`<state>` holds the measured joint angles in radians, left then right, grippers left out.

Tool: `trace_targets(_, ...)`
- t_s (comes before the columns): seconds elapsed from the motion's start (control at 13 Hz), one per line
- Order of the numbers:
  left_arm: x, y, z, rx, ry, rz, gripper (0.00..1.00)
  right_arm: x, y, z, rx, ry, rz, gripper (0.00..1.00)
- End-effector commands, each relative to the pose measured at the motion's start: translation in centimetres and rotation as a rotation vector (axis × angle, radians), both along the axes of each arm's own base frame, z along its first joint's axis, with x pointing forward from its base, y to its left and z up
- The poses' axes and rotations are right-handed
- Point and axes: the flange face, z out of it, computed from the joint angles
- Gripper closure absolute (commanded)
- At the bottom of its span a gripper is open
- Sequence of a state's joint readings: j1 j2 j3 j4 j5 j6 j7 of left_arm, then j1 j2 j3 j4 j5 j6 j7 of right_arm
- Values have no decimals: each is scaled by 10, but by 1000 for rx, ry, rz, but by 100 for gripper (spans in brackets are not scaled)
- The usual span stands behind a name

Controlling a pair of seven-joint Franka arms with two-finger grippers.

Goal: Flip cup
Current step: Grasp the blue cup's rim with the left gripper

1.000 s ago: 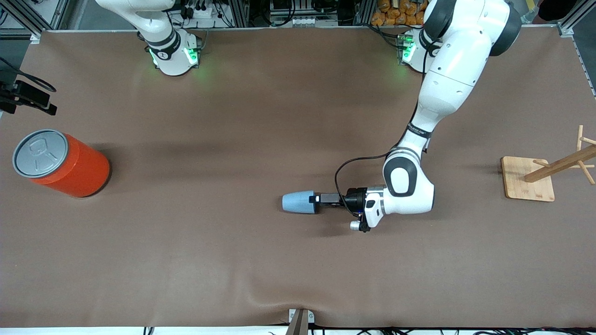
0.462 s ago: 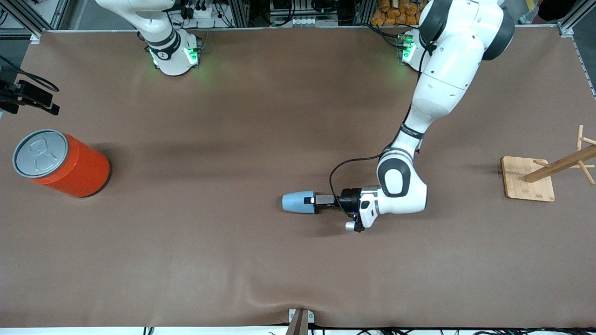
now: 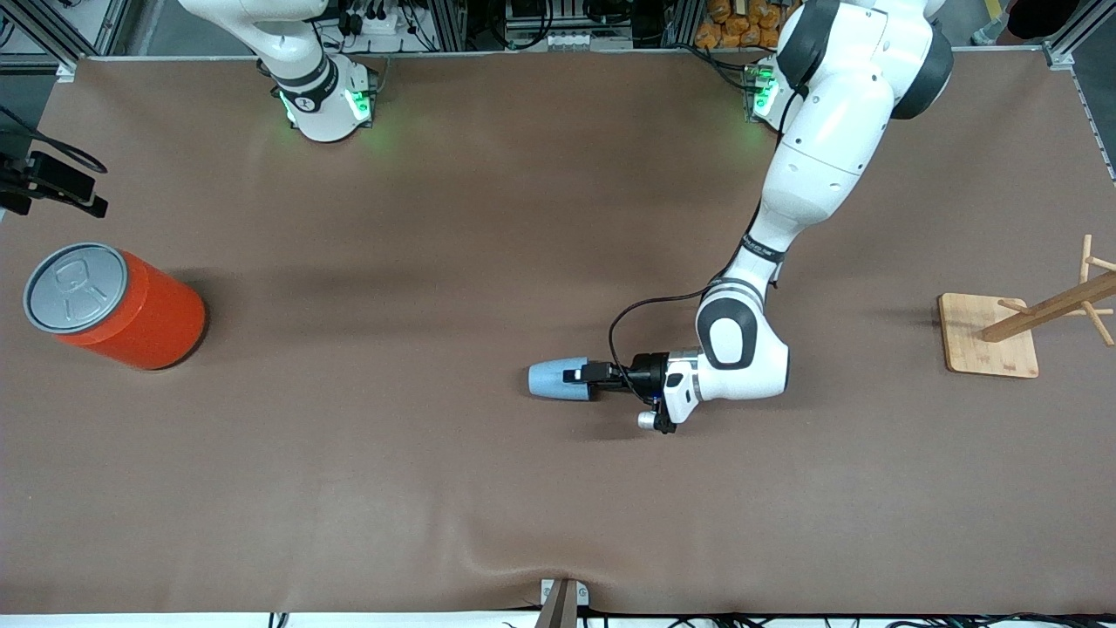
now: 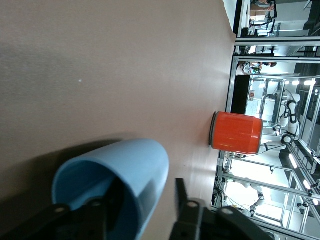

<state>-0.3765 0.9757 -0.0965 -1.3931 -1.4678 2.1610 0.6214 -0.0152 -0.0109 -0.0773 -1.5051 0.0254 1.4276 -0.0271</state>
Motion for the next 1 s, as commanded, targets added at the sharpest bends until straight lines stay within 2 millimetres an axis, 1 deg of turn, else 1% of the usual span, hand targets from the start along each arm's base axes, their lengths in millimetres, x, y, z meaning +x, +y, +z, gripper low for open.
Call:
trace_targets(0.0, 6, 1, -2, -14, -32, 16, 94, 0, 2, 3, -13, -7, -5, 0)
trace_targets(0.08, 6, -1, 0, -17, -23, 20, 100, 0, 1, 3, -13, -7, -6, 0)
trace_targets(0.23, 8, 0, 5, -19, 0, 33, 100, -1, -1, 4, -13, -7, -11, 0)
trace_targets(0.38, 12, 1, 14, -22, 33, 52, 100, 0, 0, 3, -13, -5, -9, 0)
trace_targets(0.46, 16, 3, 27, -23, 33, 57, 100, 0, 0, 3, -14, -5, -9, 0)
trace_targets(0.54, 21, 3, 48, -28, 35, 64, 100, -1, 0, 4, -14, -7, -9, 0)
trace_targets(0.69, 28, 2, 98, -29, 72, 79, 100, -1, 0, 3, -14, -4, -6, 0)
trace_targets(0.77, 30, 1, 127, -10, 104, 77, 100, -1, 1, 4, -13, -5, -6, 0)
trace_targets(0.92, 33, 7, 179, 47, 133, 92, 100, -1, 1, 3, -13, -4, -6, 0)
